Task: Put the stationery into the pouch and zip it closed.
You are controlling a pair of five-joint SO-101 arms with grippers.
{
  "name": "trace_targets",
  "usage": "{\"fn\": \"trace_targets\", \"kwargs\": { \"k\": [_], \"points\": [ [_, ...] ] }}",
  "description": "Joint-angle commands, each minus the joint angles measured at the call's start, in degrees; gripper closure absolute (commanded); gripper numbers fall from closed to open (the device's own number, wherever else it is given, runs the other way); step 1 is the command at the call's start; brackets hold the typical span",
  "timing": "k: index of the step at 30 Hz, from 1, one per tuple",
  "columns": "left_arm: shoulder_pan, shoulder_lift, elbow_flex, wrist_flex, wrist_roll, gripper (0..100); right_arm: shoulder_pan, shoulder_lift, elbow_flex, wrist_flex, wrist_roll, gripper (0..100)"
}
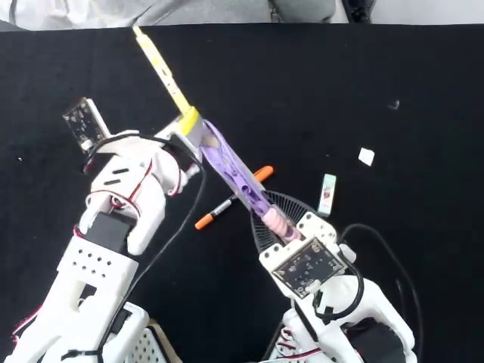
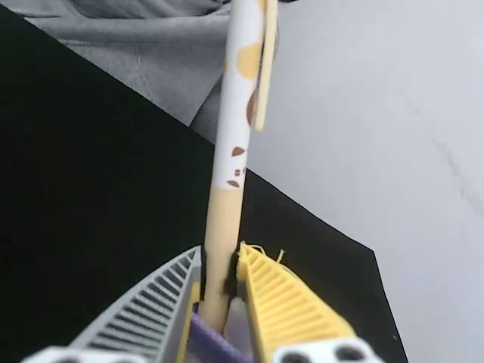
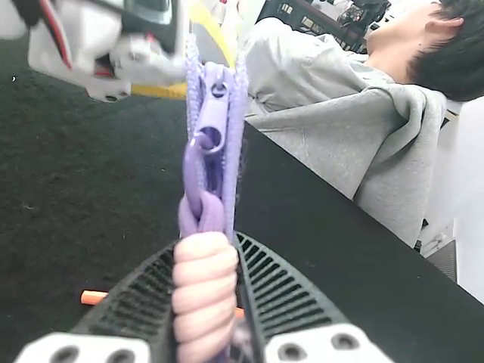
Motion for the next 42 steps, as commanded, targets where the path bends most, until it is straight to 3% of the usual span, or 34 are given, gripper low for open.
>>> {"fn": "trace_targets", "kwargs": {
  "k": [1,13,16,19,23,31,42],
  "points": [
    [2.7,-1.1,0.7,-0.5,0.1,97,-0.5,-5.3,-0.7,-0.2,-0.6,98.7],
    [13.1,-1.1,0.8,-0.7,-0.4,97,-0.4,-5.7,-0.7,-1.9,-2.8,98.7],
    [14.7,-1.2,0.5,-0.4,-6.6,91,-0.4,-5.7,-0.8,-2.2,-3.5,98.7],
    [14.9,-2.7,0.7,1.8,-6.0,82,-0.4,-5.7,-1.0,-2.2,-3.5,98.7],
    [14.9,-9.2,0.2,6.0,-7.1,81,-0.4,-5.7,-1.2,-2.7,-3.4,98.7],
    [14.9,-23.6,5.7,6.1,-11.4,81,-0.4,-5.7,-3.6,-3.2,-3.4,98.8],
    [13.0,-26.1,6.1,6.5,-17.2,81,-0.4,-5.6,-3.6,-3.2,-3.4,98.8]
  ]
}}
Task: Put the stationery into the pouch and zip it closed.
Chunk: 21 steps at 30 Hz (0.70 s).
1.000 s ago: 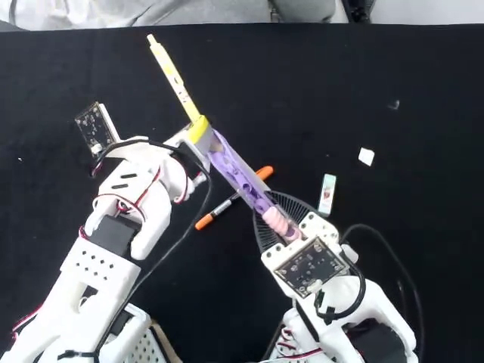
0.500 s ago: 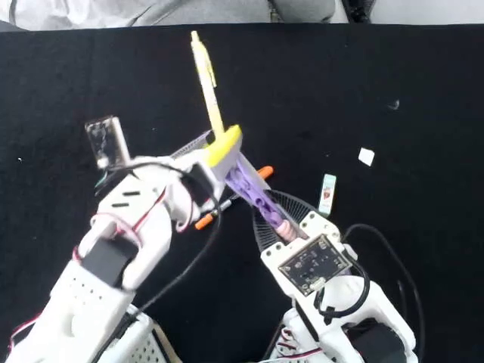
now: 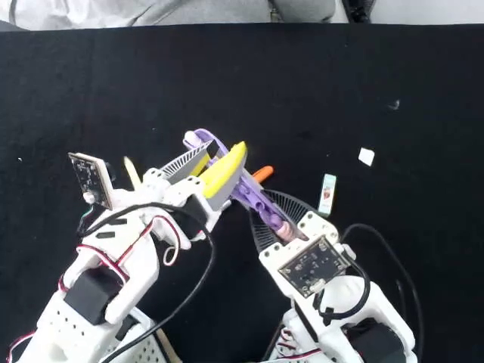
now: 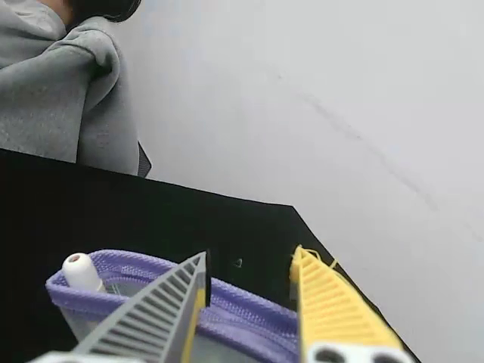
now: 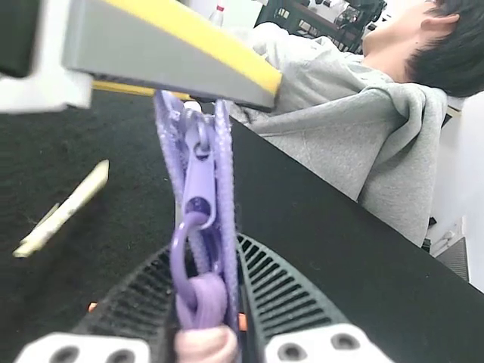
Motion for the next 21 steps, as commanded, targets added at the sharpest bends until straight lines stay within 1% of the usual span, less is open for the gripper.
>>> {"fn": "trace_targets", "kwargs": {
  "k": [1,5,7,10,12,14,17,19,21],
  "points": [
    [-2.9,-0.4,-0.7,0.4,-1.2,81,-0.1,-5.6,-3.6,-2.3,-0.7,98.8],
    [-12.3,0.0,-1.7,0.3,-0.8,82,-0.1,-5.6,-3.3,-2.4,-0.7,98.8],
    [-18.1,0.0,-2.4,0.3,2.5,82,-0.1,-5.6,-3.5,-2.5,-0.7,98.8],
    [-29.1,0.1,-3.2,-0.1,8.6,82,-0.1,-5.6,-3.6,-4.0,-0.7,98.8],
    [-34.1,0.4,-2.9,-0.3,11.0,82,0.0,-5.6,-3.6,-5.7,-0.7,98.8],
    [-34.9,2.4,-2.4,-1.5,11.7,82,0.0,-5.6,-3.6,-7.7,-0.9,98.8],
    [-35.6,8.7,-1.8,-6.0,11.7,82,0.0,-5.6,-3.6,-10.2,-1.1,98.8],
    [-39.0,14.7,-3.3,-7.5,11.9,82,0.0,-5.6,-3.6,-11.3,-1.1,98.8],
    [-42.5,22.0,-7.1,-6.3,11.9,82,0.0,-5.6,-3.6,-11.4,-1.0,98.8]
  ]
}}
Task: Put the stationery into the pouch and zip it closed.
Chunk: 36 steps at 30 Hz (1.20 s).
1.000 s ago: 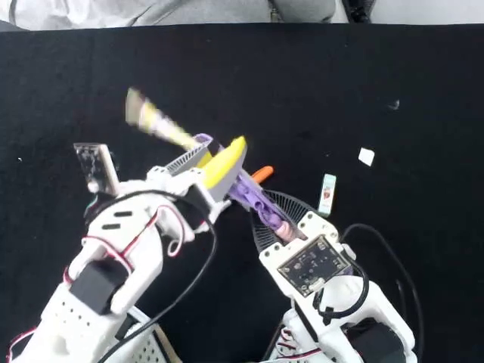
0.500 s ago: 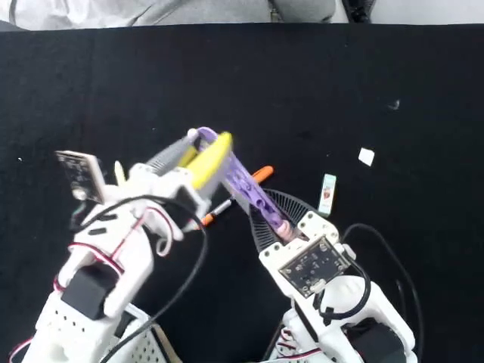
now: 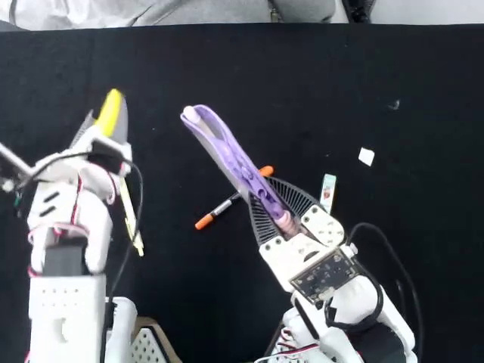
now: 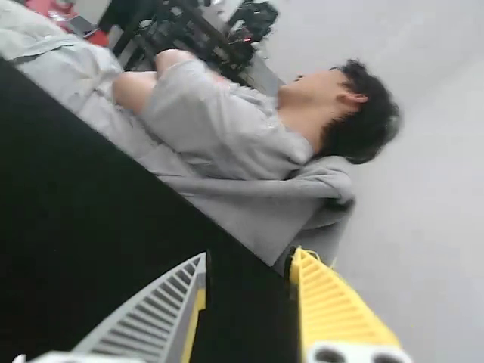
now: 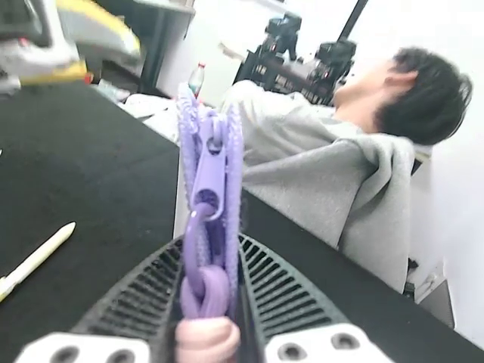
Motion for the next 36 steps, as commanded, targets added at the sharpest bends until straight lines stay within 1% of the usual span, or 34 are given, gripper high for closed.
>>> {"fn": "trace_targets", "kwargs": {
  "k": [1,3,7,9,11,13,16,19,25,32,36],
  "points": [
    [-5.6,12.5,-8.6,1.0,0.7,82,0.0,-5.6,-3.6,-2.3,-0.8,98.8],
    [-7.6,21.4,-15.8,7.5,0.5,82,0.0,-5.6,-3.6,-2.3,-0.8,98.8],
    [-10.4,38.5,-35.4,29.6,0.0,81,0.0,-5.6,-3.6,-2.2,-0.8,98.8],
    [-11.3,45.7,-44.8,38.5,-2.8,81,0.0,-5.6,-3.3,-1.9,-0.8,98.8],
    [-11.6,52.2,-52.5,44.7,-6.2,81,0.0,-5.6,-3.1,-1.8,-0.8,98.8],
    [-12.2,58.2,-57.8,48.9,-9.6,81,0.0,-5.6,-3.1,-1.8,-0.9,98.8],
    [-12.4,65.5,-62.1,52.0,-13.2,82,0.0,-5.6,-3.1,-1.5,-0.9,98.8],
    [-12.2,71.3,-64.3,52.7,-17.3,82,-0.3,-5.6,-3.0,-0.6,-0.9,98.8],
    [-7.5,79.7,-65.9,52.7,-23.2,82,-0.3,-5.6,-0.6,-0.6,-0.9,98.8],
    [-2.1,84.0,-65.7,52.2,-23.5,82,-0.4,-5.6,1.5,0.0,-0.9,98.8],
    [-0.7,86.5,-63.5,49.5,-23.4,82,-0.4,-5.6,1.4,1.4,-0.9,98.8]
  ]
}}
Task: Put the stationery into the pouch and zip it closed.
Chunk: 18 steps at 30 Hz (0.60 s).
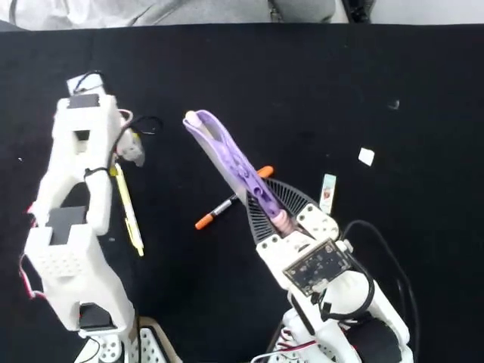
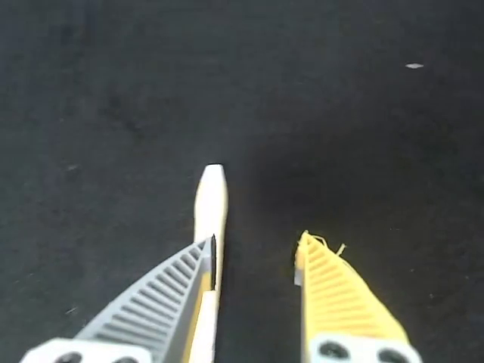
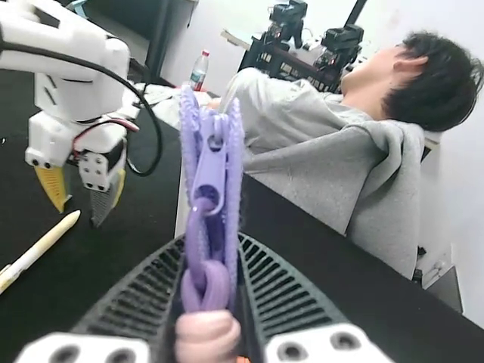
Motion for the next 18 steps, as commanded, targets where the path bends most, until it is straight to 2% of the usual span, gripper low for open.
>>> {"fn": "trace_targets", "kwargs": {
  "k": [1,8,18],
  "points": [
    [0.9,0.9,-0.3,-2.4,-0.3,82,-0.4,-5.6,-0.8,0.4,-0.4,98.8],
    [-0.3,1.9,0.1,-2.5,-0.5,89,-0.4,-5.6,-0.8,0.4,-0.4,98.8],
    [-5.0,0.4,-1.8,1.2,-0.5,83,-0.4,-5.6,-0.7,1.0,-0.4,98.8]
  ]
}}
